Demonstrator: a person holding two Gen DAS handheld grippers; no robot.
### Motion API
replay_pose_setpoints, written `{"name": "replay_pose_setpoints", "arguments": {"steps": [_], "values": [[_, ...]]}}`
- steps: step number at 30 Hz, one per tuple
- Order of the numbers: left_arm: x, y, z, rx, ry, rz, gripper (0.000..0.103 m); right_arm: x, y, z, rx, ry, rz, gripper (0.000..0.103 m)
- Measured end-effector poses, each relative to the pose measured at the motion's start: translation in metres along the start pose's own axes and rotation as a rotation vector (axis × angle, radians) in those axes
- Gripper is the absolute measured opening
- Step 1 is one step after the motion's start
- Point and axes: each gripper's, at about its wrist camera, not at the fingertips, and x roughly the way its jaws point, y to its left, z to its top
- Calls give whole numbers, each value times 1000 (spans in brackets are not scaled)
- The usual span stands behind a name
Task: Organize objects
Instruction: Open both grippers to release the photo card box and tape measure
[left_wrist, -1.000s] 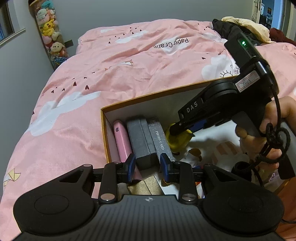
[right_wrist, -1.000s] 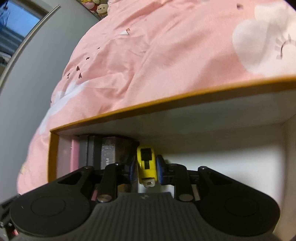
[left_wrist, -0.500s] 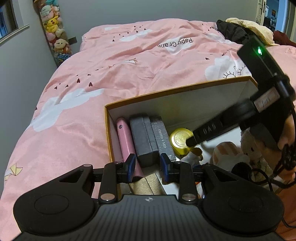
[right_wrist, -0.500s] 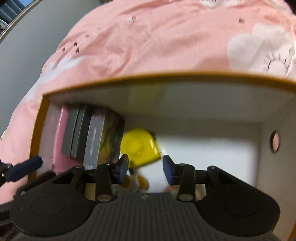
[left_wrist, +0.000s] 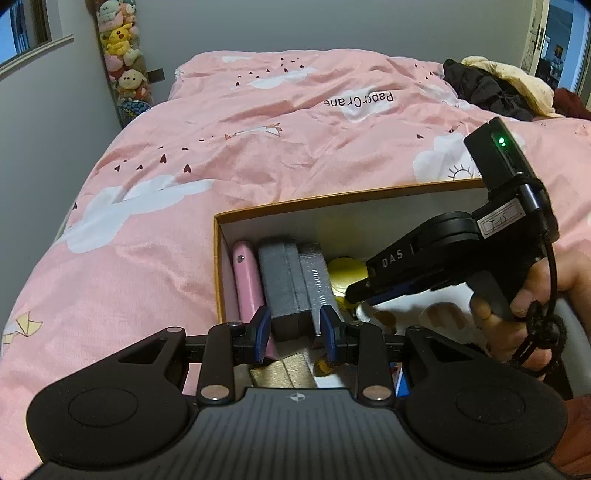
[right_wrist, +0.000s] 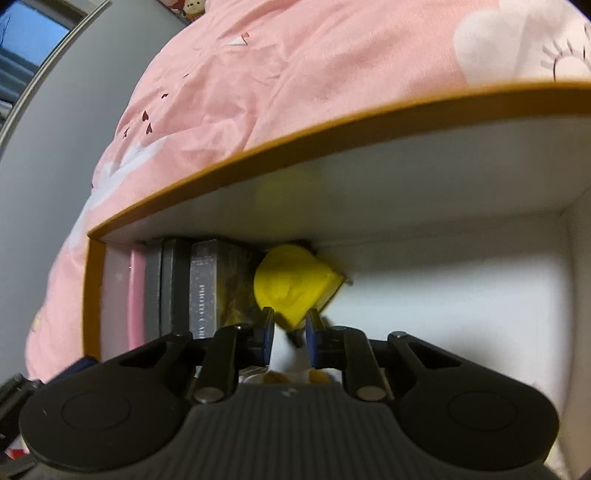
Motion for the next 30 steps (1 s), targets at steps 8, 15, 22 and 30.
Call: {"name": "replay_pose_setpoints", "arguments": {"steps": [8,15,22,30], "values": [[-11,-6,-2,0,-14,-4,34,-8,-1,-3,57,-5,99,14],[-35,-14,-8,-7,-44,-28,34,-60,32,-25,-101,-105,54,21],[-72,-28,-17,-8,-113,-58,41,-134,63,-68,-334,-308,-45,46],[-111,-38,-29,-19,-209,-65,60,-188,71,-124,-426,-442,-133,61]]}}
